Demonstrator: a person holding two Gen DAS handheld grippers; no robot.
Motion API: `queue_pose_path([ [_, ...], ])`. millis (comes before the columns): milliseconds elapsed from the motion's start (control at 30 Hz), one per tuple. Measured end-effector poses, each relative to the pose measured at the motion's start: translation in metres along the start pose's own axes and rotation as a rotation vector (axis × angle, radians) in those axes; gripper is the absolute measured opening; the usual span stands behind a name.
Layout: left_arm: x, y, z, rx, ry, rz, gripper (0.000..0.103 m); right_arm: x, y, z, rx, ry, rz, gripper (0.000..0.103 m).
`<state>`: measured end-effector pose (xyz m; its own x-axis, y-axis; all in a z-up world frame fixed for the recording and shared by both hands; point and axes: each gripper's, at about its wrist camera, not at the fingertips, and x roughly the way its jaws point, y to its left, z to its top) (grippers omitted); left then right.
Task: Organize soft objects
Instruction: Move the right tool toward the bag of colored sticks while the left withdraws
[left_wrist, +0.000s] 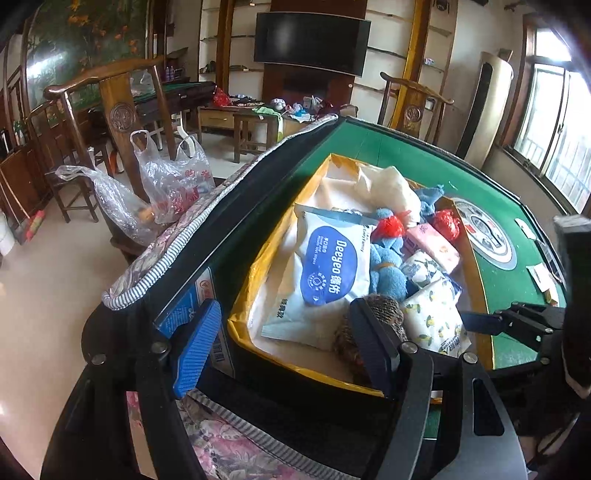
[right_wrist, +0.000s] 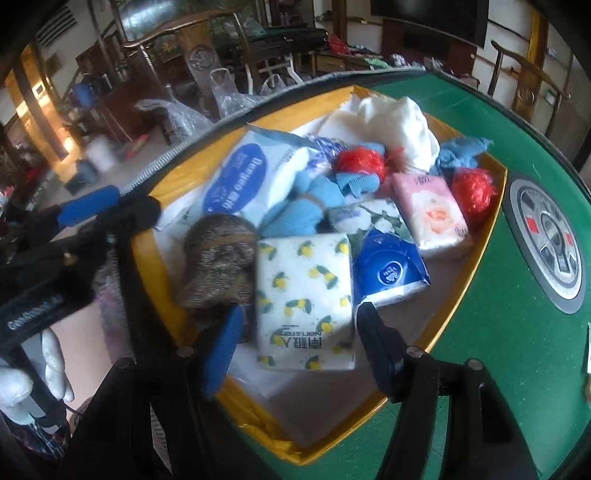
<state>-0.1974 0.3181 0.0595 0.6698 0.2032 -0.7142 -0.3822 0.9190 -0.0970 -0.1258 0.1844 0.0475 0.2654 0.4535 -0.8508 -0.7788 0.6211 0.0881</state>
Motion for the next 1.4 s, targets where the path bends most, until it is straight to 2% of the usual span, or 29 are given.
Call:
queue_pose_path([
  [233, -0.006, -0.016, -0.003, 0.048, 0.001, 0.018, 0.072, -0.035, -0.010, -0.014, -0.015, -0.091, 0.012, 0.064],
  [533, -0.014, -0.042, -0.007, 0.107, 0.002, 0.013, 0.072, -0.068, -0.073, -0.040, 0.134, -0.168, -0.005, 0.064],
  [733, -0.018, -0.063, -0.008, 0.140, 0.013, -0.043, 0.072, -0.096, -0.151, -0.083, 0.294, -0.203, -0.107, 0.064],
  [800, -0.021, -0.070, -0.009, 0.147, 0.017, -0.096, 0.072, -0.111, -0.182, -0.102, 0.358, -0.213, -0.159, 0.064],
  [967, -0.024, -0.094, -0.015, 0.174, 0.025, -0.250, 0.072, -0.164, -0.284, -0.158, 0.634, -0.288, -0.322, 0.064],
  [1100, -0.024, -0.117, -0.020, 0.200, 0.036, -0.331, 0.072, -0.182, -0.353, -0.180, 0.785, -0.310, -0.420, 0.071],
  [1200, -0.027, -0.134, -0.022, 0.230, 0.047, -0.362, 0.072, -0.171, -0.387, -0.178, 0.836, -0.289, -0.399, 0.071],
  [1300, -0.031, -0.144, -0.023, 0.254, 0.045, -0.354, 0.072, -0.156, -0.416, -0.164, 0.878, -0.298, -0.359, 0.071],
  [1400, -0.033, -0.147, -0.023, 0.256, 0.045, -0.338, 0.072, -0.139, -0.435, -0.142, 0.863, -0.308, -0.318, 0.071],
])
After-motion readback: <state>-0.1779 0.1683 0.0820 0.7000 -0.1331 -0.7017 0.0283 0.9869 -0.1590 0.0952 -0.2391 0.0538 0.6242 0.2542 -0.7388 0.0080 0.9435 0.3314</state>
